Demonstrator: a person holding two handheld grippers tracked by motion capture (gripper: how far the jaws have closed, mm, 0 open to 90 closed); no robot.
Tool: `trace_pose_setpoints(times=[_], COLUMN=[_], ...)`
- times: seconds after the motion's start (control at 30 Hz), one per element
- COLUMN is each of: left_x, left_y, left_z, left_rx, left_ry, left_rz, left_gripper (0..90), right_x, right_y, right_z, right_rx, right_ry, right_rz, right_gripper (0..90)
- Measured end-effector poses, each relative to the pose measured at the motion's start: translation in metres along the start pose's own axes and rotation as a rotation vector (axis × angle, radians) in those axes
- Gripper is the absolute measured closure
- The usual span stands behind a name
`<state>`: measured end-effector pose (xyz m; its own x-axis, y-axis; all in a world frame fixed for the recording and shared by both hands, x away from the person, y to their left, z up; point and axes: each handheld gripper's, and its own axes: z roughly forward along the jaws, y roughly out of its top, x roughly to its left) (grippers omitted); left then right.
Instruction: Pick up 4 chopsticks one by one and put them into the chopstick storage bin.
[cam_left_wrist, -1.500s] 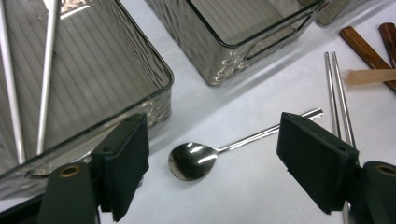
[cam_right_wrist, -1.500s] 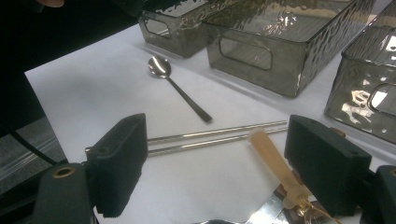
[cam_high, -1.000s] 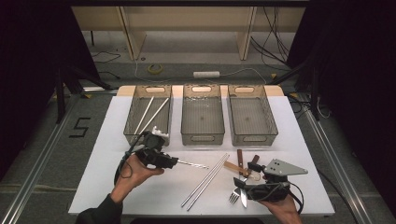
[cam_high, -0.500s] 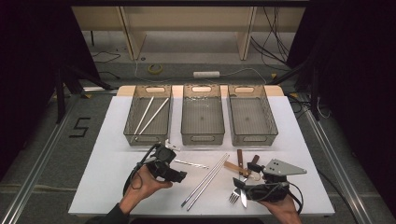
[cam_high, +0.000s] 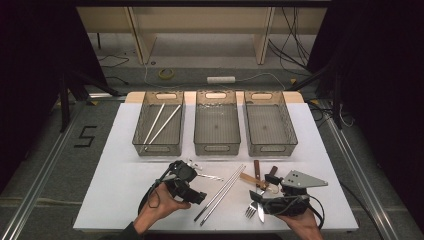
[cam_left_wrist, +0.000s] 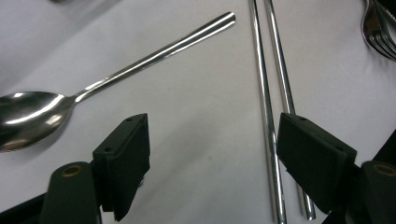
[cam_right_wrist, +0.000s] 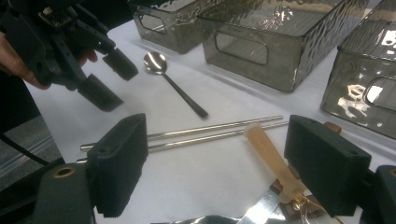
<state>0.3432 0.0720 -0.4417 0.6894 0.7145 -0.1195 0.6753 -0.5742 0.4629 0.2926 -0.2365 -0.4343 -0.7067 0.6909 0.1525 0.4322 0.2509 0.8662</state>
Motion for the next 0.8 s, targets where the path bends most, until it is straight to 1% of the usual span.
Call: trace_pose_setpoints(times=[0.2, 0.23, 0.33, 0.43, 0.5, 0.73, 0.8], left_x=[-0.009, -0.010, -0.014, -0.017, -0.020, -0.025, -0.026], left_y=[0.002, 0.002, 0.002, 0.002, 0.002, 0.002, 0.001], left_z=[0.006, 0.007, 0.011, 0.015, 0.018, 0.025, 0.027], left_rx=[0.016, 0.014, 0.023, 0.032, 0.033, 0.052, 0.055], left_ry=[-0.008, -0.013, -0.016, -0.030, -0.032, -0.029, -0.021], left_rz=[0.024, 0.022, 0.039, 0.039, 0.041, 0.056, 0.054], left_gripper=[25.2, 26.0, 29.5, 34.5, 37.5, 46.6, 49.3], right_x=[0.000, 0.000, 0.000, 0.000, -0.001, -0.001, -0.001], right_y=[0.000, 0.000, 0.000, 0.000, 0.000, 0.000, 0.000], right_z=[0.000, 0.000, 0.000, 0.000, 0.000, 0.000, 0.000], right_rx=[-0.001, -0.002, -0.001, -0.003, -0.002, -0.002, -0.001], right_ry=[-0.002, -0.002, -0.003, -0.004, -0.005, -0.005, -0.004], right_rz=[0.001, 0.001, 0.000, 0.001, 0.002, 0.001, 0.001], right_gripper=[22.6, 22.6, 22.6, 22.6, 22.6, 22.6, 22.6])
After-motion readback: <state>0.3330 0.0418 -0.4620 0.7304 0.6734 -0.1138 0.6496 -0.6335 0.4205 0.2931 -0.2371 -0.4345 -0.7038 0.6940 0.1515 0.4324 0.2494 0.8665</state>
